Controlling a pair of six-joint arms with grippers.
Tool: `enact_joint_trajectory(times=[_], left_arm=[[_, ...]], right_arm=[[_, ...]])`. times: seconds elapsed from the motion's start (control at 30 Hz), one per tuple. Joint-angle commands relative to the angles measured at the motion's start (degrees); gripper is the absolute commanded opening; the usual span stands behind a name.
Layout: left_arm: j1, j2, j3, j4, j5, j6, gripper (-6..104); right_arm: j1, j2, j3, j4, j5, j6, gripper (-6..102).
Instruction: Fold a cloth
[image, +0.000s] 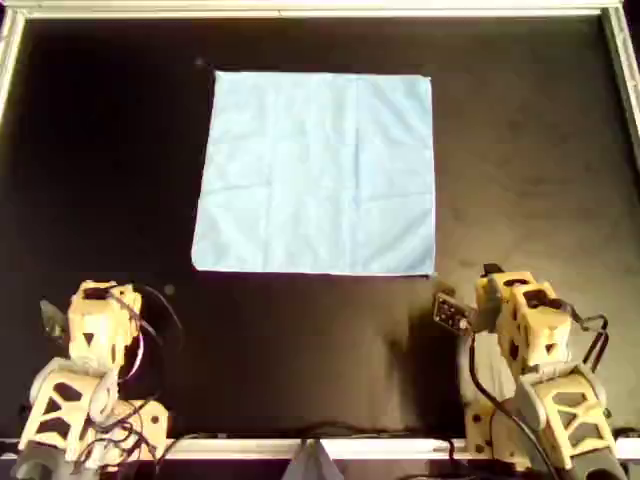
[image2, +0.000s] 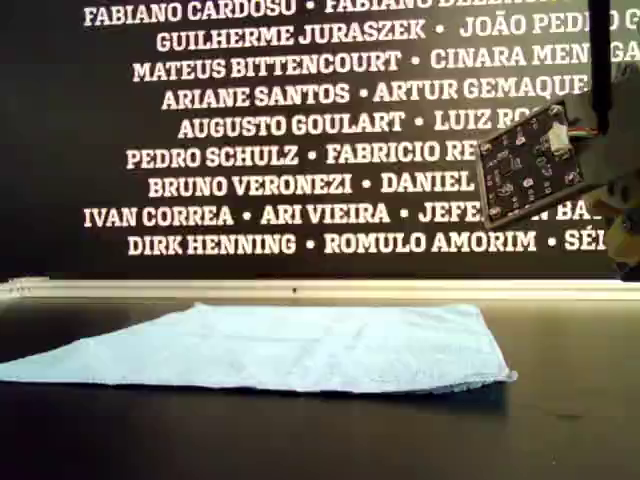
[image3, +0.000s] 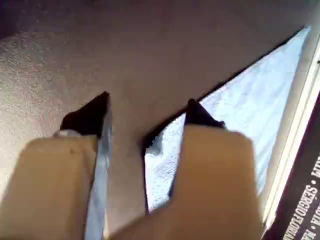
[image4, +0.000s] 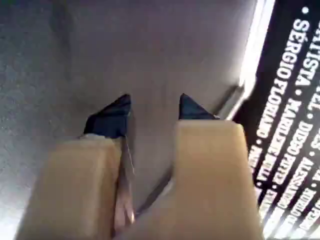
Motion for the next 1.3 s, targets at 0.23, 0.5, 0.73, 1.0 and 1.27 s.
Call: enact_joint_trajectory(times=[0.23, 0.5, 0.73, 1.0, 1.27], left_arm=[[1.23, 0.79, -1.93, -1.41, -0.26, 0.35, 52], [1.23, 0.79, -1.93, -1.41, -0.53, -0.09, 52], [1.32, 0.79, -1.93, -1.41, -0.53, -0.26, 52], [1.14, 0.79, -1.85, -1.41, 0.26, -0.26, 52], [0.09, 0.79, -3.25, -1.32, 0.97, -0.09, 52]], right_arm=[[0.0, 2.02, 0.53, -2.81, 0.18, -0.35, 37], [0.0, 2.02, 1.67, -2.81, 0.18, -0.35, 37], [0.0, 2.02, 1.05, -2.81, 0.18, -0.26, 37], [-0.18, 2.11, 0.35, -2.72, 0.26, -1.05, 37], [1.41, 1.85, -1.23, -2.81, -3.08, -15.47, 37]])
